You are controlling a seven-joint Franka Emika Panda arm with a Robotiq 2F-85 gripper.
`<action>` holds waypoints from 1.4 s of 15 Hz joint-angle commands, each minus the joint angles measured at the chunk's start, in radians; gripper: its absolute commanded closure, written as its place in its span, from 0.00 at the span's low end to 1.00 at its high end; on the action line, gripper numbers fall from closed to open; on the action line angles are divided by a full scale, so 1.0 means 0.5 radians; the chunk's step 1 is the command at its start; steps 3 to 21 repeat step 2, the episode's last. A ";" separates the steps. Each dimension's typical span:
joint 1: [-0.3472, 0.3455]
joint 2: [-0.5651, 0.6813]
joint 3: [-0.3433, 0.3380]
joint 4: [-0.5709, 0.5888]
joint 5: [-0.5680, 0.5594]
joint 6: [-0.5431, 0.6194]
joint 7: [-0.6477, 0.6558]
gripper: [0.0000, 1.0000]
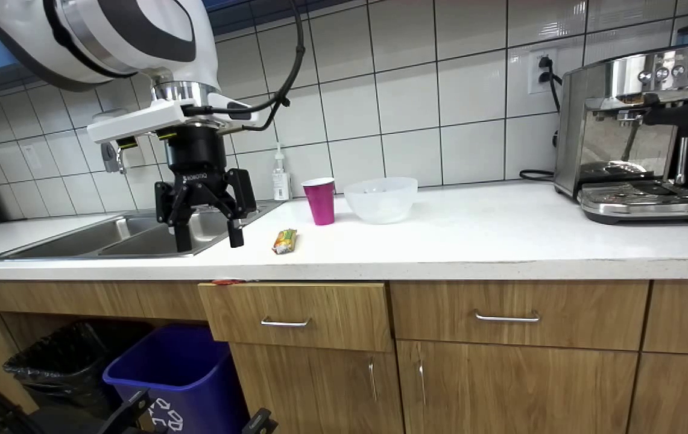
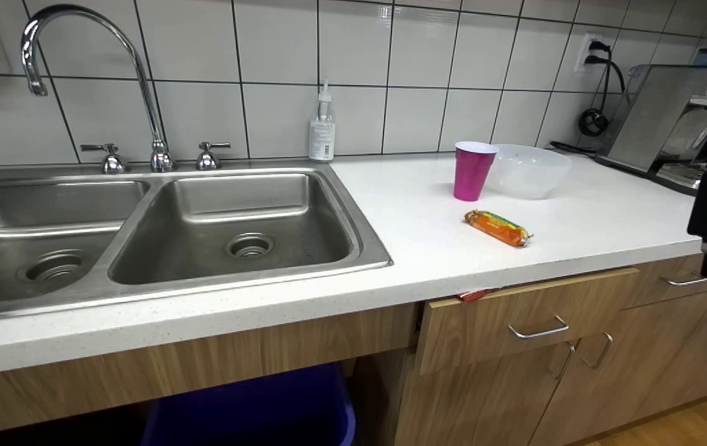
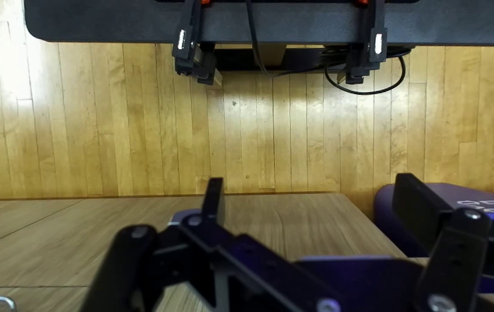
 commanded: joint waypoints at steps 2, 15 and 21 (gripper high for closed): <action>-0.006 0.000 0.007 0.003 0.003 -0.005 -0.002 0.00; -0.006 0.000 0.007 0.003 0.003 -0.005 -0.002 0.00; -0.006 0.000 0.007 0.003 0.003 -0.005 -0.002 0.00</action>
